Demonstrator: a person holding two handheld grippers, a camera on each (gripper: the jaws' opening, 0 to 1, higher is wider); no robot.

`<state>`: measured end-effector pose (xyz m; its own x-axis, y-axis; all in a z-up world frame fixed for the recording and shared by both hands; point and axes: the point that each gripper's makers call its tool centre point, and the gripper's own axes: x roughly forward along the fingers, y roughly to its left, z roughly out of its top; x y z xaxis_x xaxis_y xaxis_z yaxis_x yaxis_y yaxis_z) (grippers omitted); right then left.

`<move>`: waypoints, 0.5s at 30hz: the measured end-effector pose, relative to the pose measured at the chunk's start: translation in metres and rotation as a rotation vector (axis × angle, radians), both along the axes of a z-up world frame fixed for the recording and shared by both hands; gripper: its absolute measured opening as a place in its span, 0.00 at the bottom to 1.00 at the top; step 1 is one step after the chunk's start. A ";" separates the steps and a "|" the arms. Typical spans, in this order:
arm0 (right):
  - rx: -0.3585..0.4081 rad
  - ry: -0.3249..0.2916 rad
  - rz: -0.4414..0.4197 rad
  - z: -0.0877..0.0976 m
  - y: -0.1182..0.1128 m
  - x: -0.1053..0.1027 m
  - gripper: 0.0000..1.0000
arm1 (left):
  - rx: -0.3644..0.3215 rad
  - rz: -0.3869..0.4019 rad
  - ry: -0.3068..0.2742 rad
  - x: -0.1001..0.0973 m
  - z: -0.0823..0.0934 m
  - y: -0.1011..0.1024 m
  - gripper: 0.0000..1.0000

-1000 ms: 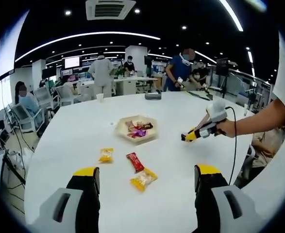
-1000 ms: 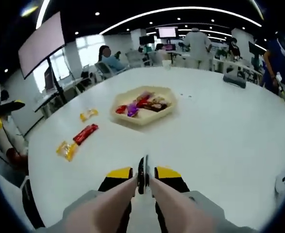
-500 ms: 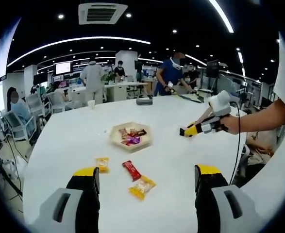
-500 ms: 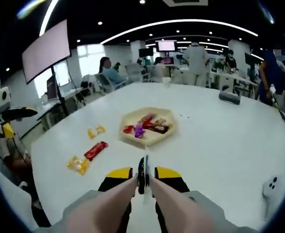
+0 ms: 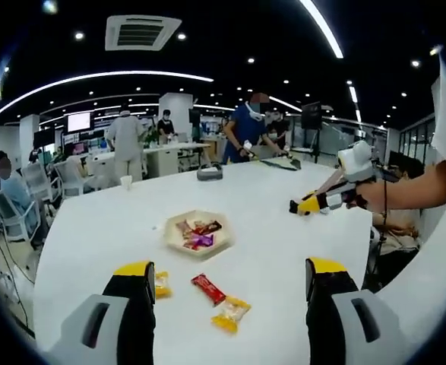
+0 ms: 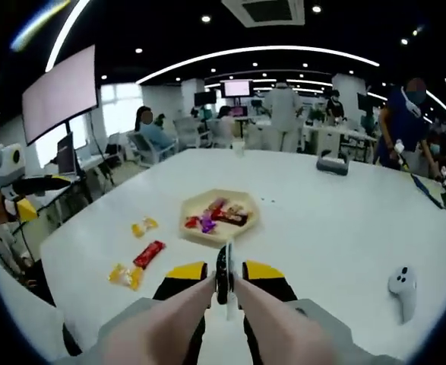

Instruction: Place the target food into the container with the food tongs after gripping and lifting it, then release it inside without dropping or visibly crushing the food.

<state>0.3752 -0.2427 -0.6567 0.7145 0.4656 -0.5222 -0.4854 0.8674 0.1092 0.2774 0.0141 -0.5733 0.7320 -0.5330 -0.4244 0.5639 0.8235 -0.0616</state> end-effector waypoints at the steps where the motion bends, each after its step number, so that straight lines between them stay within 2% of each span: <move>1: 0.004 -0.008 -0.010 0.005 0.001 -0.002 0.17 | -0.001 -0.010 -0.004 0.002 0.001 0.000 0.82; 4: 0.016 -0.031 -0.044 0.021 0.003 -0.008 0.17 | -0.012 -0.046 -0.021 0.007 0.007 0.001 0.84; 5: 0.013 -0.069 -0.090 0.037 0.001 -0.019 0.17 | -0.014 -0.066 -0.031 0.009 0.009 0.002 0.84; 8: 0.009 -0.098 -0.150 0.050 -0.003 -0.026 0.17 | -0.036 -0.135 -0.063 0.026 0.017 0.003 0.84; 15: -0.009 -0.123 -0.200 0.067 -0.003 -0.021 0.17 | -0.063 -0.182 -0.083 0.041 0.023 0.003 0.89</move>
